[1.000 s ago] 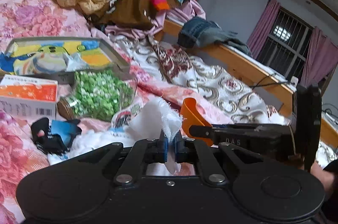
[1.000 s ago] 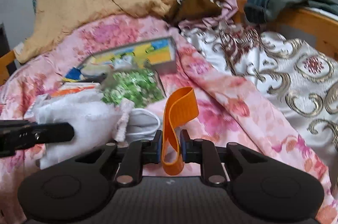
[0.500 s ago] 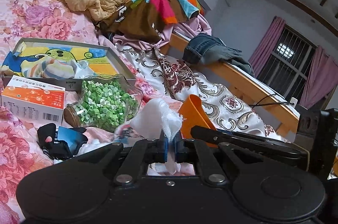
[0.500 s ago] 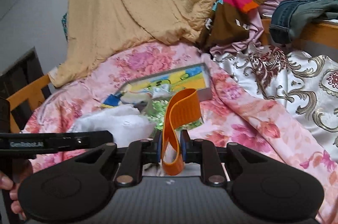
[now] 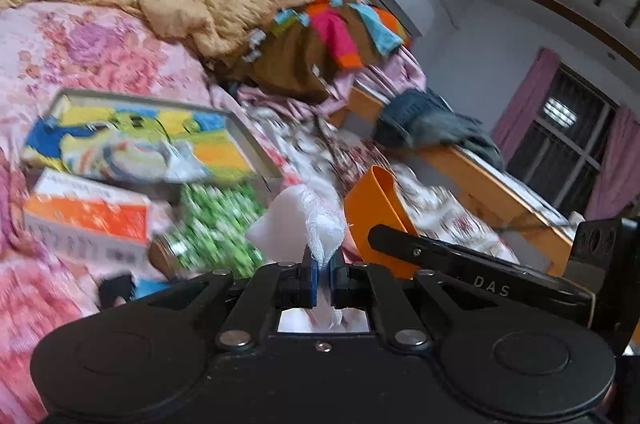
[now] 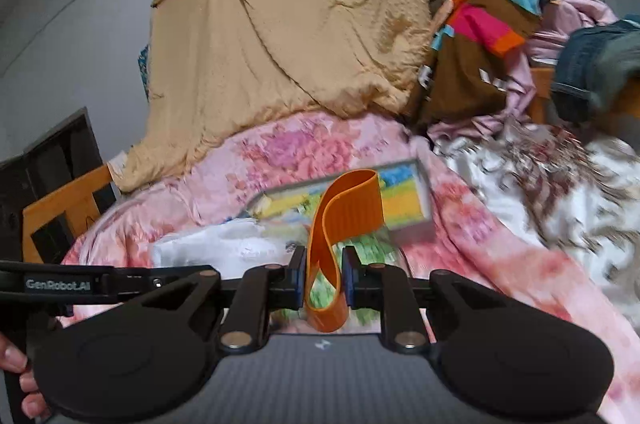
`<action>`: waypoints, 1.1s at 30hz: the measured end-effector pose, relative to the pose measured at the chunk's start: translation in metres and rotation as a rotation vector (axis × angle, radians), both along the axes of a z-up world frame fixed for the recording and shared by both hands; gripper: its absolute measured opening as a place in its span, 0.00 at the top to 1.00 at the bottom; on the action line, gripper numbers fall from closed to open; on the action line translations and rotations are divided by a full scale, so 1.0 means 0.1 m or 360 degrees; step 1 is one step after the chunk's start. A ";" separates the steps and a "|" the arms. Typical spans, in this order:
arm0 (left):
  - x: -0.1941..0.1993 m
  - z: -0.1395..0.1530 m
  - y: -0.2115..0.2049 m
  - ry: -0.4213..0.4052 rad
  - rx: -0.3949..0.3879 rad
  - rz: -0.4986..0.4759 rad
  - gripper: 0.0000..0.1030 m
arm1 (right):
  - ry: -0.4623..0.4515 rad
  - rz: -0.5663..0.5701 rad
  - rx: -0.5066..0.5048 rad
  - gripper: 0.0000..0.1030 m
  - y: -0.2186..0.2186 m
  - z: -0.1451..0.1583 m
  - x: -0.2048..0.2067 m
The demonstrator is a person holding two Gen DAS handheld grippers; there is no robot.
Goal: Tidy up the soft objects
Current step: 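Carry the orange band in the right tool while the left tool carries the bag to the tray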
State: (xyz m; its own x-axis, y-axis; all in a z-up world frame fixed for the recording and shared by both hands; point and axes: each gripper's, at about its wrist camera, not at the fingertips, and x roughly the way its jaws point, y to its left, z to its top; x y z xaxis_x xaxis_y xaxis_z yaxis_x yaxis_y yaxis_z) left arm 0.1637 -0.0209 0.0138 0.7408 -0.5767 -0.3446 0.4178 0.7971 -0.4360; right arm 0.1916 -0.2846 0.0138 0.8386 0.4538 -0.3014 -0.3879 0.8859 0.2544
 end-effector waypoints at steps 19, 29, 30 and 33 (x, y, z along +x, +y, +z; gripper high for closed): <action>2.21 -0.04 0.05 0.0086 0.0069 0.0257 0.95 | 0.0200 0.0027 -0.0016 0.79 0.30 -0.33 1.98; 2.58 -0.40 -0.05 0.0259 0.0113 0.0306 0.95 | 0.0298 0.0011 0.0025 0.72 0.28 -0.43 2.26; 2.58 -0.42 -0.05 0.0270 0.0110 0.0310 0.94 | 0.0298 0.0012 0.0023 0.69 0.29 -0.43 2.26; 2.57 -0.46 -0.03 0.0292 0.0101 0.0331 0.90 | 0.0302 0.0010 0.0019 0.61 0.30 -0.44 2.26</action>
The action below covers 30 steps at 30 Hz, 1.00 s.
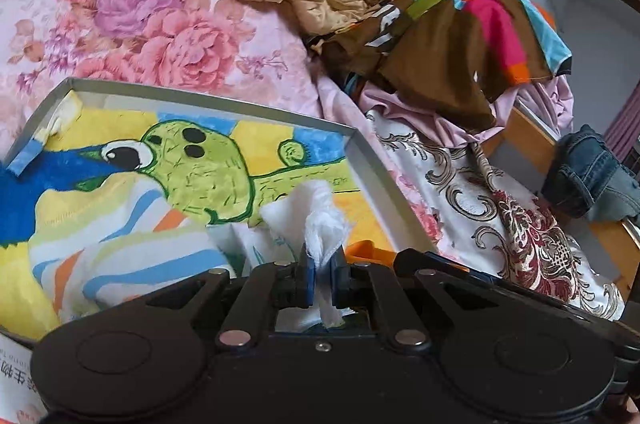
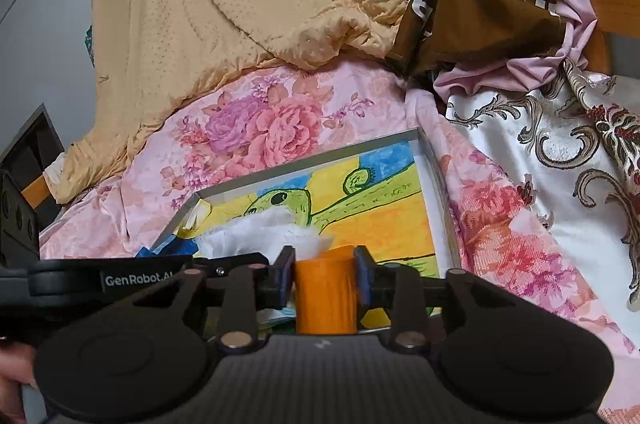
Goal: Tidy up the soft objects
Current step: 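Carry the orange band in the right tool while the left tool carries the bag to the tray, then open the right tool over the frog tray while the left tool releases the white bag there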
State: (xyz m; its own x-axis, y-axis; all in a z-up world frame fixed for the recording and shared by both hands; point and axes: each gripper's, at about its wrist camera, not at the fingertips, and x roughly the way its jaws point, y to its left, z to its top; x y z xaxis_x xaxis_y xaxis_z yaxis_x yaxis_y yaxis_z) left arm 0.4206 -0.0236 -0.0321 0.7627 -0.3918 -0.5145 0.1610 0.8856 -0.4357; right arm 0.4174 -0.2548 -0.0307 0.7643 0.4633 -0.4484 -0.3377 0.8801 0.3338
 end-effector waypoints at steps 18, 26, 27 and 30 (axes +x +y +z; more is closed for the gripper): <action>-0.30 0.21 0.06 -0.0022 0.0072 0.0114 0.45 | -0.0034 -0.0073 0.0089 0.23 -0.24 0.20 -0.18; -0.62 0.42 0.05 -0.0158 0.0104 0.0191 0.20 | -0.0123 -0.0107 0.0078 0.13 -0.37 0.42 -0.41; -0.67 0.45 0.06 -0.0176 0.0104 0.0203 0.18 | -0.0131 -0.0111 0.0079 0.12 -0.39 0.45 -0.44; -0.83 0.55 0.08 -0.0225 0.0112 0.0227 0.12 | -0.0167 -0.0123 0.0075 0.08 -0.44 0.54 -0.57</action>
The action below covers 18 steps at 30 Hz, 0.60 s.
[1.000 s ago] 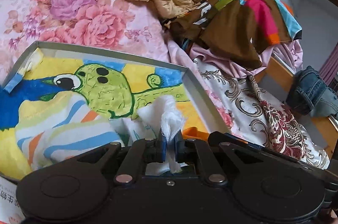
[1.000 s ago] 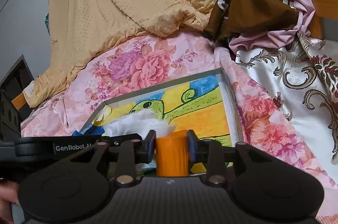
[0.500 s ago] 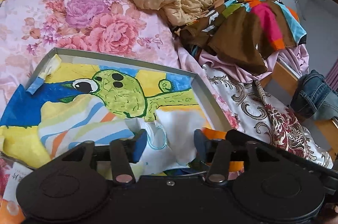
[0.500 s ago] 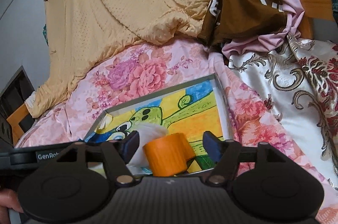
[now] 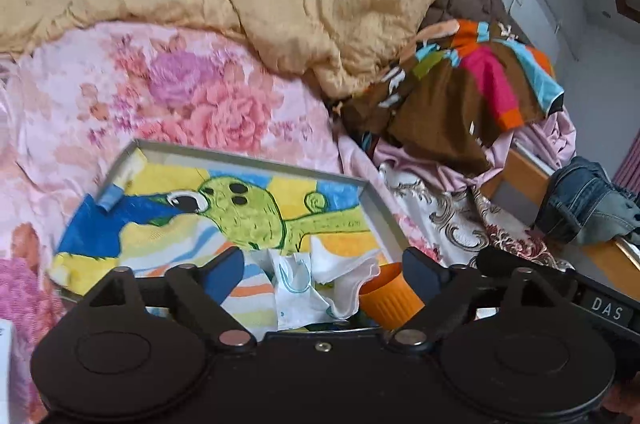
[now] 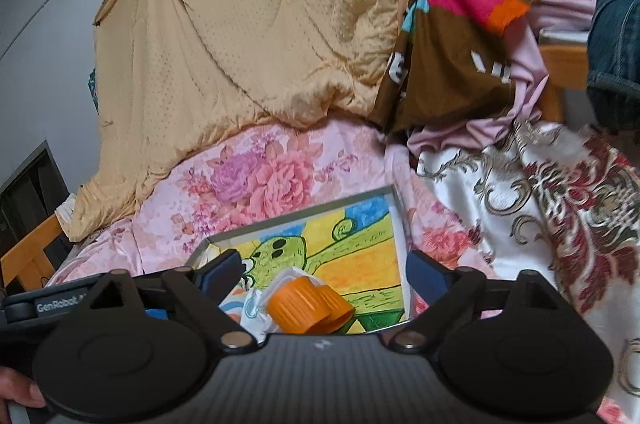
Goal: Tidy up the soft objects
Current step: 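Open the right tool over the frog tray while the left tool releases the white bag there, then withdraw both tools from the tray toward the remaining pile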
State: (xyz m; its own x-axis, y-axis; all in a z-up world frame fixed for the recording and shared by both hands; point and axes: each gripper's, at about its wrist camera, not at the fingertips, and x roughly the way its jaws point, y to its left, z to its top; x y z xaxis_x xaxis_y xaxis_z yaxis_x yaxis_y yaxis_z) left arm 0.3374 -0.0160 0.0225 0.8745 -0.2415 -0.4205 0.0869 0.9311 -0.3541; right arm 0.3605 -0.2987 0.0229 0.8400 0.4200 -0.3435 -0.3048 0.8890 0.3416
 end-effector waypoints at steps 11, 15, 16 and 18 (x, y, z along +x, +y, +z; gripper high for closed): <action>-0.73 0.30 -0.02 -0.0177 0.0007 0.0004 0.01 | -0.0184 -0.0047 -0.0036 0.00 -0.07 0.36 -0.72; -1.01 0.37 -0.07 -0.0240 0.0058 -0.0007 0.01 | -0.0238 -0.0050 -0.0012 0.00 -0.09 0.47 -1.02; -1.09 0.39 -0.08 -0.0259 0.0071 -0.0005 0.01 | -0.0249 -0.0046 -0.0012 0.00 -0.09 0.48 -1.11; -1.24 0.42 -0.08 -0.0280 0.0075 -0.0002 0.01 | -0.0265 -0.0045 -0.0030 0.00 -0.10 0.49 -1.25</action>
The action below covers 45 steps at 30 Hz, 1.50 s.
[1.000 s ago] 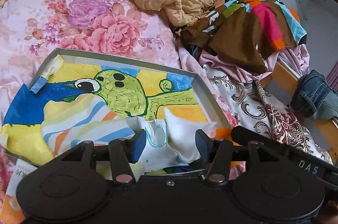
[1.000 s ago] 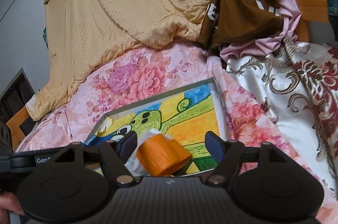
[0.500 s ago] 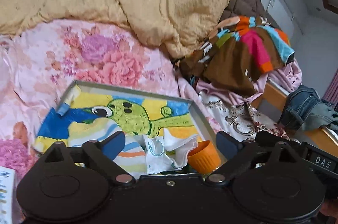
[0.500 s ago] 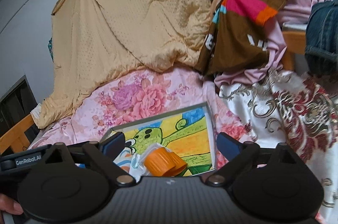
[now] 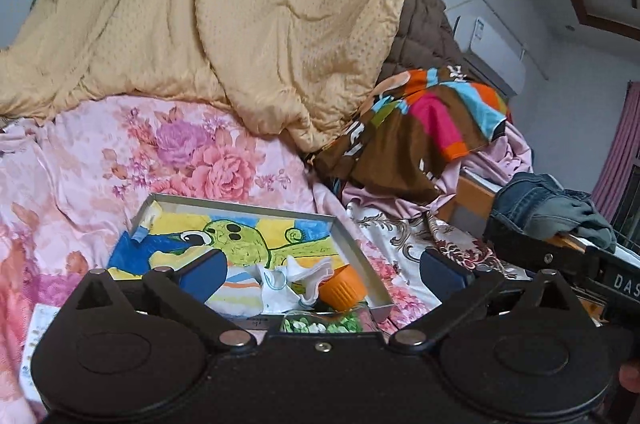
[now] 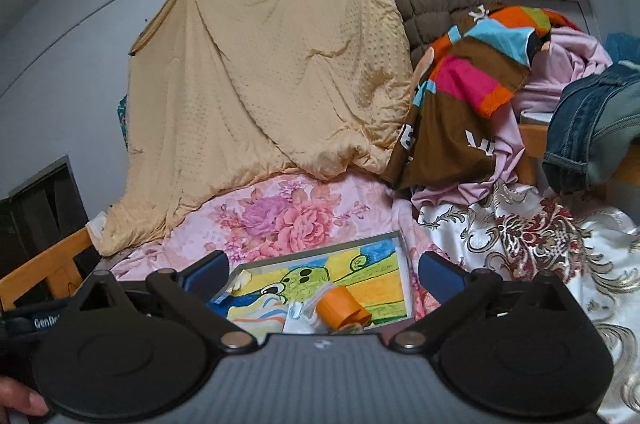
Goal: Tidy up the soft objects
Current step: 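Withdraw both tools from the tray toward the remaining pile, then move the left tool to the white cotton cloth while the right tool approaches the white printed packet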
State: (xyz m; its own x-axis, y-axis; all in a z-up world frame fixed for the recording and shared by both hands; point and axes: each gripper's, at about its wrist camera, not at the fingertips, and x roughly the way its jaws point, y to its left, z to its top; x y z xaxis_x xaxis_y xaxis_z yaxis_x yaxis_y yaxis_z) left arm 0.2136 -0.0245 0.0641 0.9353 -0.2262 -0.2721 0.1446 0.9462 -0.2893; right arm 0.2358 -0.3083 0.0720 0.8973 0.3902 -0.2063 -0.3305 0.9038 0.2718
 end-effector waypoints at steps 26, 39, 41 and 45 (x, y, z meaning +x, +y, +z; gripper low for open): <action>-1.23 -0.32 0.17 0.0094 0.0057 -0.0047 0.01 | 0.0227 0.0052 -0.0118 0.00 -0.16 -0.41 -1.18; -1.30 -0.66 0.21 0.0232 0.0120 -0.0122 0.01 | 0.0484 0.0081 -0.0289 0.00 -0.01 -0.64 -1.17; -1.29 -0.73 0.22 0.0261 0.0125 -0.0127 0.01 | 0.0522 0.0079 -0.0311 0.00 0.01 -0.68 -1.14; -1.26 -0.83 0.23 0.0328 0.0138 -0.0112 0.01 | 0.0578 0.0081 -0.0342 0.00 0.03 -0.74 -1.10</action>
